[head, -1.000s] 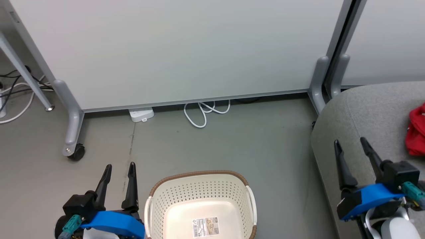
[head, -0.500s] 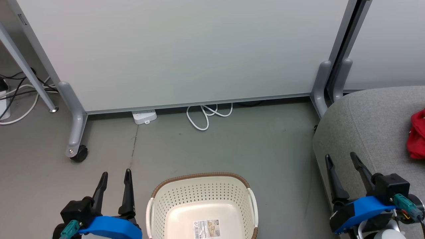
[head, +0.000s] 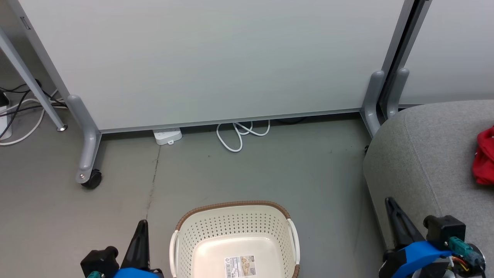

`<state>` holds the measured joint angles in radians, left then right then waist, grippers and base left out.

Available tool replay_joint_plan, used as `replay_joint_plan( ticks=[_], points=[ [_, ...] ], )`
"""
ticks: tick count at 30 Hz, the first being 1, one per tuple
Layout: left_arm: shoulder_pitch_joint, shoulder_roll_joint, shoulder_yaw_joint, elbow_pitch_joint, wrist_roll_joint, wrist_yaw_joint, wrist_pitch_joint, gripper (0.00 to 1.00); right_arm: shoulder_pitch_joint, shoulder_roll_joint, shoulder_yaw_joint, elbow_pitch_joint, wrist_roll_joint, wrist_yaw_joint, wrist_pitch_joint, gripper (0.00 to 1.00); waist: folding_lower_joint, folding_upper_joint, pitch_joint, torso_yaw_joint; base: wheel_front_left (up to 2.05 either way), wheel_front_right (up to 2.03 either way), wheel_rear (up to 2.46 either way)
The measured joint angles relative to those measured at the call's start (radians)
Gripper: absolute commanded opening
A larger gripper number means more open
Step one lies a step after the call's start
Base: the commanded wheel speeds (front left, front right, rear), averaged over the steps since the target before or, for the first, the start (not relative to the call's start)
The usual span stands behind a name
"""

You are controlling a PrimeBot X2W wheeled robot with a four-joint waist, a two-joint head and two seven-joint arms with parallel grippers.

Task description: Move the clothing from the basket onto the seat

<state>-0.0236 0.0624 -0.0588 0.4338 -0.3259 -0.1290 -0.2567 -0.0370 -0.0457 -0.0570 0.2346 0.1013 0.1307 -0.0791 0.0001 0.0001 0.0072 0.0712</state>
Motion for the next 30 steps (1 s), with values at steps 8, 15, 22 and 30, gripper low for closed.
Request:
replay_joint_plan(
  ticks=[8, 15, 22, 30],
  points=[
    [0.035, -0.007, 0.005, 0.039, -0.052, 0.0, 0.019, 0.0, 0.02, 0.006, -0.003, 0.05, 0.061, 0.0, 0.012, 0.0, 0.0, 0.0, 0.0, -0.002, 0.0, 0.0, 0.0],
    [0.034, -0.008, 0.02, 0.015, -0.188, 0.0, 0.059, 0.0, 0.019, 0.006, -0.008, 0.049, 0.218, 0.0, 0.03, 0.0, 0.0, 0.0, -0.001, -0.007, 0.0, 0.0, 0.0],
    [0.024, -0.009, 0.037, -0.006, -0.295, 0.0, 0.089, 0.0, 0.016, 0.006, -0.012, 0.045, 0.345, 0.0, 0.044, 0.0, 0.0001, 0.0, -0.001, -0.011, 0.0, 0.0, 0.0],
    [0.015, -0.009, 0.051, -0.026, -0.409, 0.0, 0.122, 0.0, 0.007, 0.006, -0.016, 0.041, 0.48, 0.0, 0.062, 0.0, 0.0001, 0.0, -0.001, -0.015, 0.0, 0.0, 0.0]
  ],
)
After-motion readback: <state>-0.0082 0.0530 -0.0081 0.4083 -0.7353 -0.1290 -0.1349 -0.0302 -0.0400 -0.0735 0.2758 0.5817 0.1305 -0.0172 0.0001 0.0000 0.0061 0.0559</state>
